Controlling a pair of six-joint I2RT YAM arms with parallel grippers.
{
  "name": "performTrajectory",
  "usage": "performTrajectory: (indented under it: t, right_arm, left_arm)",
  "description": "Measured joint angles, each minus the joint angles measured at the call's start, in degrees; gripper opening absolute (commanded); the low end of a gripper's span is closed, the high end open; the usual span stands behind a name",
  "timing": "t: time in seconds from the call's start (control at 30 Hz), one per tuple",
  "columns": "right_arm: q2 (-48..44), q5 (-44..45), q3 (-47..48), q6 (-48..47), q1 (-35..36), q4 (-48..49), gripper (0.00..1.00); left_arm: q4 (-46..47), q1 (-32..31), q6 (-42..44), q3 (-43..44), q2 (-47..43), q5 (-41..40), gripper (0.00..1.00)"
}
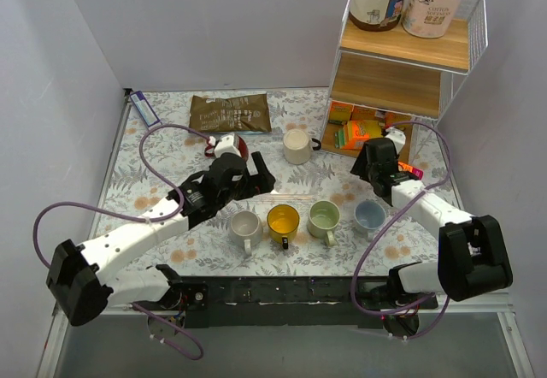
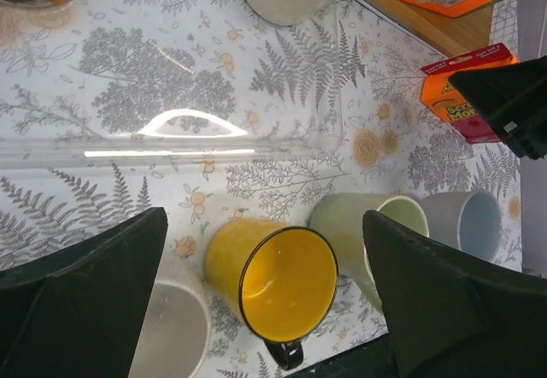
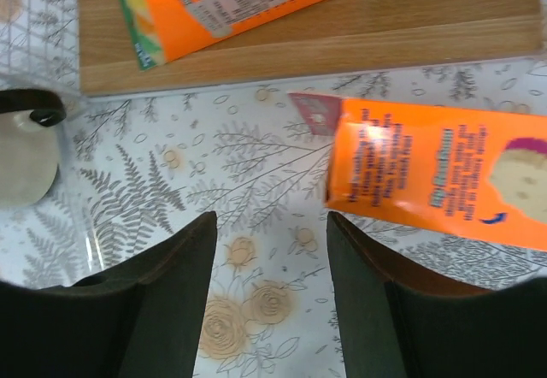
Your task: Turn the mug right side up
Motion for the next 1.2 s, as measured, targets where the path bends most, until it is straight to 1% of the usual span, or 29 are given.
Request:
performTrajectory:
  t: [0.13,0.3,0.53,0.63,0.7,0.8,1.0,1.1,1.2]
  right_arm:
    - [-2.7,0.1,-1.9,0.2,-3.6,-0.3,0.61]
    - [-6.0,1.1,-4.1,1.6,-7.3,-0.6,0.6]
    - [-10.6,5.8,-5.1,5.3,-12.0,-4.6,0.59]
    - [-13.2,6.2,-5.1,6.2,-13.1,-6.1,0.59]
    - [-14.6,4.5,-5.1,5.8,-13.2,-6.2,0.59]
    - [-16.4,-1.9,-5.1,4.0,-13.3,-5.3,0.59]
    - [-17.4,-15.9,-5.1,2.0,-13.2,-3.7,0.59]
    - [-17.5,-20.0,-5.1,1.5,-13.2,-3.8,0.59]
    - [-17.8,-22.4,-5.1,1.0,-13.2,-3.9,0.59]
  left_arm:
    - [3.0,0.8,0.8,4.2,7.7,1.2,0.98]
    - [7.5,2.1,2.6,11.6,18.7,2.9,0.98]
    - [11.2,4.5,4.7,24.7,34.6,5.5,0.98]
    - [11.4,5.1,5.7,29.9,40.4,6.3,0.98]
    - [11.4,5.4,6.4,32.6,43.5,6.7,0.98]
    - [11.4,5.5,7.6,35.3,46.4,7.8,0.98]
    - [13.9,5.5,10.8,36.3,48.3,9.5,0.98]
    - [14.0,5.4,14.4,37.4,49.2,7.3,0.98]
    - [14.6,5.5,19.1,37.6,49.3,4.6,0.98]
